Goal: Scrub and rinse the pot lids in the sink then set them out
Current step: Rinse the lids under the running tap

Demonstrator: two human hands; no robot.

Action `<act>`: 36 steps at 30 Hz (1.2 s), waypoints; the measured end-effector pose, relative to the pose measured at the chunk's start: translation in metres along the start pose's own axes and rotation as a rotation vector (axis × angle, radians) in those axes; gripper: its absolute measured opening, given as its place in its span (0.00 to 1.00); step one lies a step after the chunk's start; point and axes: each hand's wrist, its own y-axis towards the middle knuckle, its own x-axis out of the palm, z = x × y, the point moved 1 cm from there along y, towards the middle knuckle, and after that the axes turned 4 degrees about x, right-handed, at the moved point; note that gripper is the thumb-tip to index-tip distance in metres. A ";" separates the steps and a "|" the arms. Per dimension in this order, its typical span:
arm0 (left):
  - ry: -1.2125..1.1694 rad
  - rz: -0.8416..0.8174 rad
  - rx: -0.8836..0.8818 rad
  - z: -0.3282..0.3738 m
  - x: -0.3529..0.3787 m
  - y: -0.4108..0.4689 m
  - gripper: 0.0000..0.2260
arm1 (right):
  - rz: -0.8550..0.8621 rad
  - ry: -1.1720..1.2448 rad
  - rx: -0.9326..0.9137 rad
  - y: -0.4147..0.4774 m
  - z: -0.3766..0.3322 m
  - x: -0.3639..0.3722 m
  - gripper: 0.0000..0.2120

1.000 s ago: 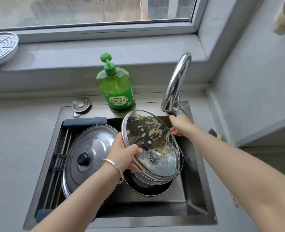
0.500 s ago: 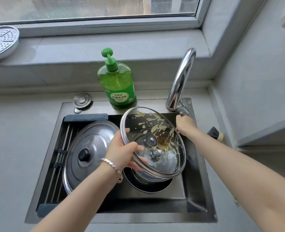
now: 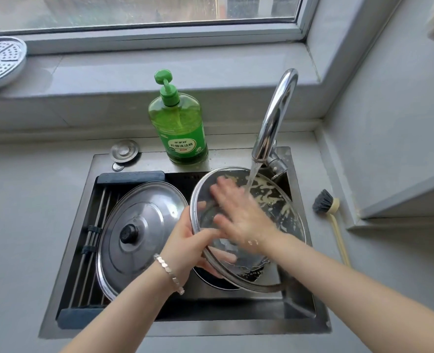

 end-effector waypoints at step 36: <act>-0.015 0.202 0.117 -0.014 -0.008 -0.006 0.27 | -0.308 0.057 0.680 -0.052 0.003 0.020 0.36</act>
